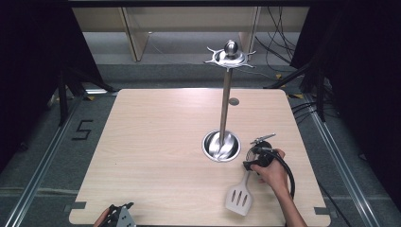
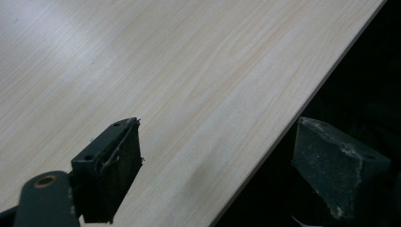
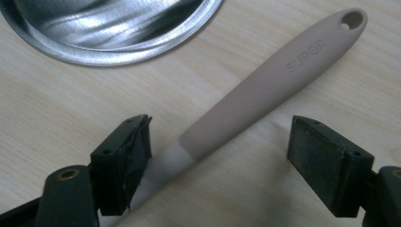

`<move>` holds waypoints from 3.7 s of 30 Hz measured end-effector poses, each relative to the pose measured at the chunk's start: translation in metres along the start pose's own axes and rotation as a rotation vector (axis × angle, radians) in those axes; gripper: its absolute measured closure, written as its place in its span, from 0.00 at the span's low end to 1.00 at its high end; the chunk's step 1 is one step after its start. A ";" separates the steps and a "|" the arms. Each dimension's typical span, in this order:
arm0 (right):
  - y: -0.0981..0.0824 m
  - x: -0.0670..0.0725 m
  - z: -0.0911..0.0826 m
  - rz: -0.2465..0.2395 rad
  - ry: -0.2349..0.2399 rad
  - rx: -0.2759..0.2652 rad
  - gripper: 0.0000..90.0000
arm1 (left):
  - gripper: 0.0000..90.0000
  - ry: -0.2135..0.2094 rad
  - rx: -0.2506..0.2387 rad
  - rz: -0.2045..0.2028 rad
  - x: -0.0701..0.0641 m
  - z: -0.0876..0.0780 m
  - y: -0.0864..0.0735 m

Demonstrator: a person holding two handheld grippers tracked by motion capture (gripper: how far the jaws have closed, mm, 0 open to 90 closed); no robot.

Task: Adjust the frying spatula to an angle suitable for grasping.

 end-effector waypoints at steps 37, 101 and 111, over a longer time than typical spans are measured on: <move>-0.023 -0.008 -0.021 -0.106 0.127 0.100 0.75 | 0.17 -0.007 -0.007 0.015 -0.003 0.000 0.001; 0.018 -0.008 -0.116 -0.233 0.018 -0.273 0.85 | 0.17 -0.033 0.005 0.032 -0.006 -0.001 -0.001; 0.029 -0.005 -0.132 -0.255 0.058 -0.387 0.85 | 0.17 -0.019 0.001 0.020 -0.002 -0.001 -0.001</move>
Point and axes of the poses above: each handheld gripper's, and its own axes: z roughly forward along the jaws, y roughly out of its top, x roughly to its left, the point moved 10 cm from there along z, roughly forward along the jaws, and after that the axes turned 15 degrees about -z, right-handed, at the moved point
